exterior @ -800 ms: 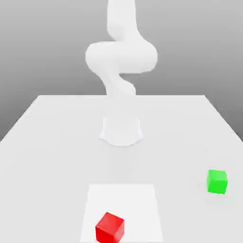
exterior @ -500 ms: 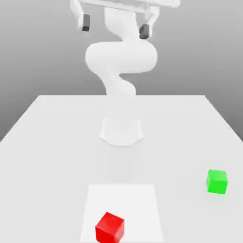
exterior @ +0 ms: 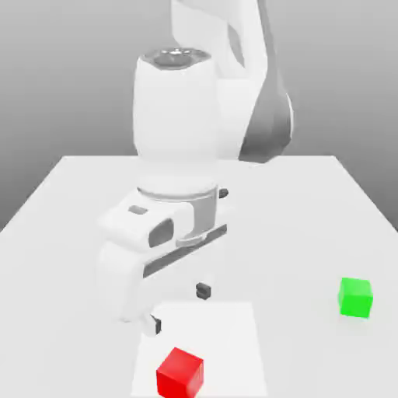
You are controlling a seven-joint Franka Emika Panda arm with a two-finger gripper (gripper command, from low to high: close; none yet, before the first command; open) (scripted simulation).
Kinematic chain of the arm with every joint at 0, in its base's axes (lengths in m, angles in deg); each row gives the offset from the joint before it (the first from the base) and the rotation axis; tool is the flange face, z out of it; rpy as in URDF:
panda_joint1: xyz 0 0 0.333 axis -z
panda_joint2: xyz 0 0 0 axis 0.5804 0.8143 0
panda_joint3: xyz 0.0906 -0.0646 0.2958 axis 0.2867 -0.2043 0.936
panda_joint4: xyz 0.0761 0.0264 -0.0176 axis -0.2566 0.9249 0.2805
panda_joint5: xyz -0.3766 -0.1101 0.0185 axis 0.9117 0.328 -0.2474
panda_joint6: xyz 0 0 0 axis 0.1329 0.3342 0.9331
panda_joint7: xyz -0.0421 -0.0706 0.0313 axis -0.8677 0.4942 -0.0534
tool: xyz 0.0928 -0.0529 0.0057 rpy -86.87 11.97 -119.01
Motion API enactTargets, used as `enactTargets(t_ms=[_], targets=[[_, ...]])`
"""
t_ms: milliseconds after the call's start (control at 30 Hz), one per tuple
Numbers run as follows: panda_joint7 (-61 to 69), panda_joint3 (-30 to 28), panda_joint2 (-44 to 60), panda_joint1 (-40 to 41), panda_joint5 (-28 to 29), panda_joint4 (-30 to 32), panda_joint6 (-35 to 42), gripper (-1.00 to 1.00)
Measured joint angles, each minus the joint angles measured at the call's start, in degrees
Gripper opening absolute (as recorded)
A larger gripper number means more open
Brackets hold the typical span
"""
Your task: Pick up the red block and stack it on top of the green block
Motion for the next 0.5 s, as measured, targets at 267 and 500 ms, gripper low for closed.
enactTargets(t_ms=[267, 500], targets=[[6.09, 3.3, 13.51, 2.88, -2.96, -1.12, -9.57, -1.0], [5.81, 2.96, 11.84, 2.63, -2.56, -0.84, -8.04, -1.0]])
